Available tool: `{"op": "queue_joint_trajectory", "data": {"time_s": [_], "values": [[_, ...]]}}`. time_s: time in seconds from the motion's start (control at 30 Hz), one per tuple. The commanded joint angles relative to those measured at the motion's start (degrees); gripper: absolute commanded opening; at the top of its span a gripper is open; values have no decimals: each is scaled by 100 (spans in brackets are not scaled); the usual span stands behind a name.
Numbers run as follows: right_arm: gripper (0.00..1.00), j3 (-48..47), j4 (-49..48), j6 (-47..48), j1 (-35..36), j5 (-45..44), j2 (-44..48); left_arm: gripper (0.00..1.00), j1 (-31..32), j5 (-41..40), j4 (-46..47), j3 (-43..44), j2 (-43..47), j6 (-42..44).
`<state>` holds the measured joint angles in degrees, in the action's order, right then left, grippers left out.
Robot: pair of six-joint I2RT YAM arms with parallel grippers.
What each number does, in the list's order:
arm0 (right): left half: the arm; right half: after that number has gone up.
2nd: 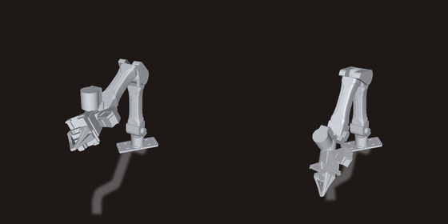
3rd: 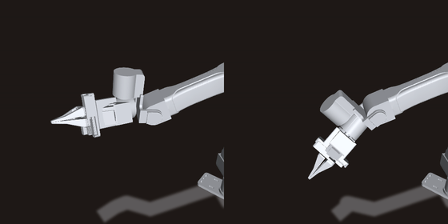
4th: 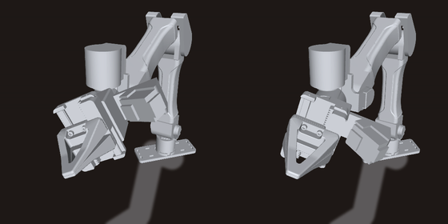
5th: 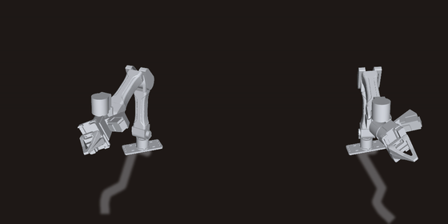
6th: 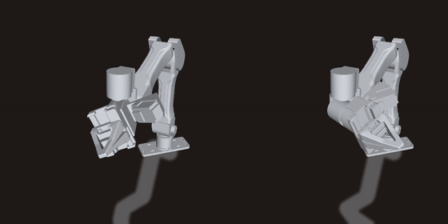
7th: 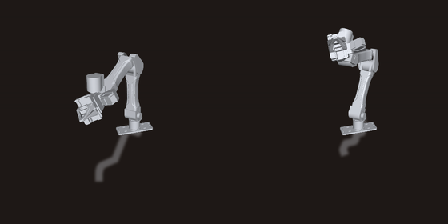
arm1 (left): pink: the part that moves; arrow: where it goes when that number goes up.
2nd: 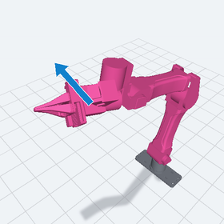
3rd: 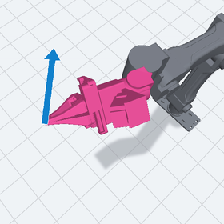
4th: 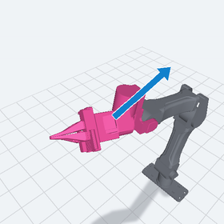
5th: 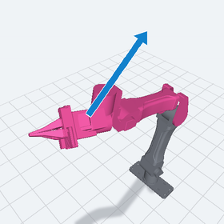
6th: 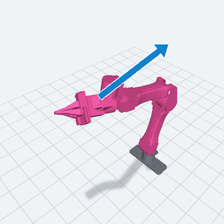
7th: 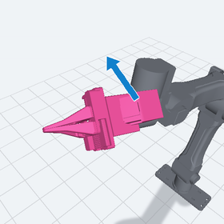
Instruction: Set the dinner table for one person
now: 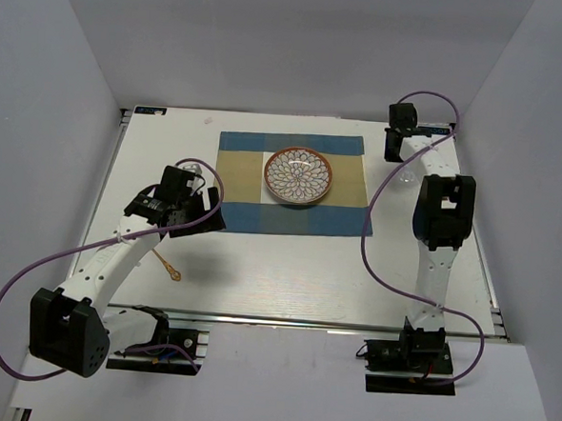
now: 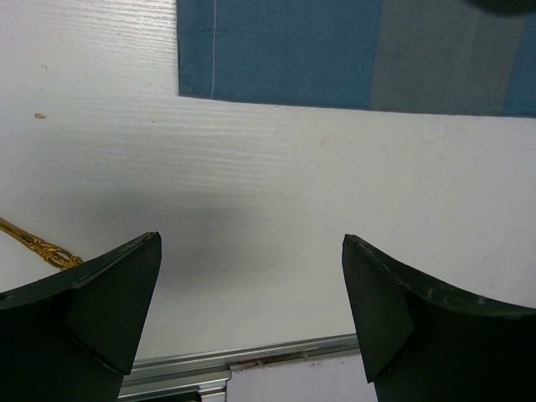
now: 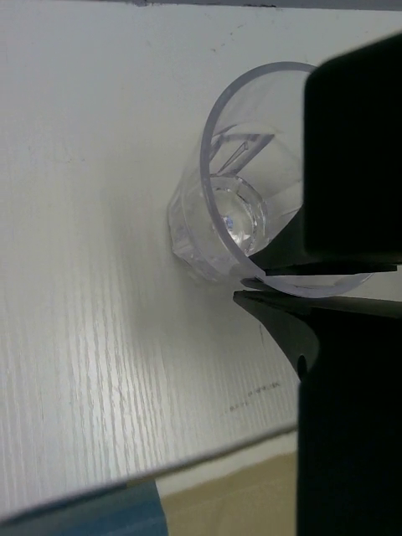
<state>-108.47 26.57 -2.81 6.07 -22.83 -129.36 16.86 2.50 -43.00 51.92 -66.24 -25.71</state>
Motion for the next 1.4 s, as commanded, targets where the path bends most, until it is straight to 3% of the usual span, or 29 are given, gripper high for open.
{"op": "queue_joint_trajectory", "data": {"time_s": [0.0,0.1,0.37,0.7,0.93,0.97,1.03,1.07,1.17,1.37], "values": [[0,-280,-328,122,210,354,605,98,-25,127,108,-24,32,84],[0,-342,-467,254,333,1268,649,98,-25,119,108,-33,41,84],[0,-1493,-266,659,668,2132,-115,98,-25,145,117,-33,23,102],[0,-2126,-485,615,984,2177,-687,98,-25,189,134,-33,14,119],[10,-2144,-828,501,1028,2221,-1038,98,-25,189,134,-42,23,119],[13,-2152,-855,492,1037,2195,-1108,98,-25,189,134,-42,23,119],[30,-2214,-855,448,1055,2142,-1161,98,-25,189,134,-42,32,119],[41,-2214,-855,422,1046,2142,-1136,98,-25,189,143,-42,41,119],[89,-2065,-925,334,1055,2422,-785,98,-25,189,143,-42,50,119],[89,-1258,-1259,-316,1037,2477,917,98,-25,-152,12,11,137,-12]]}}
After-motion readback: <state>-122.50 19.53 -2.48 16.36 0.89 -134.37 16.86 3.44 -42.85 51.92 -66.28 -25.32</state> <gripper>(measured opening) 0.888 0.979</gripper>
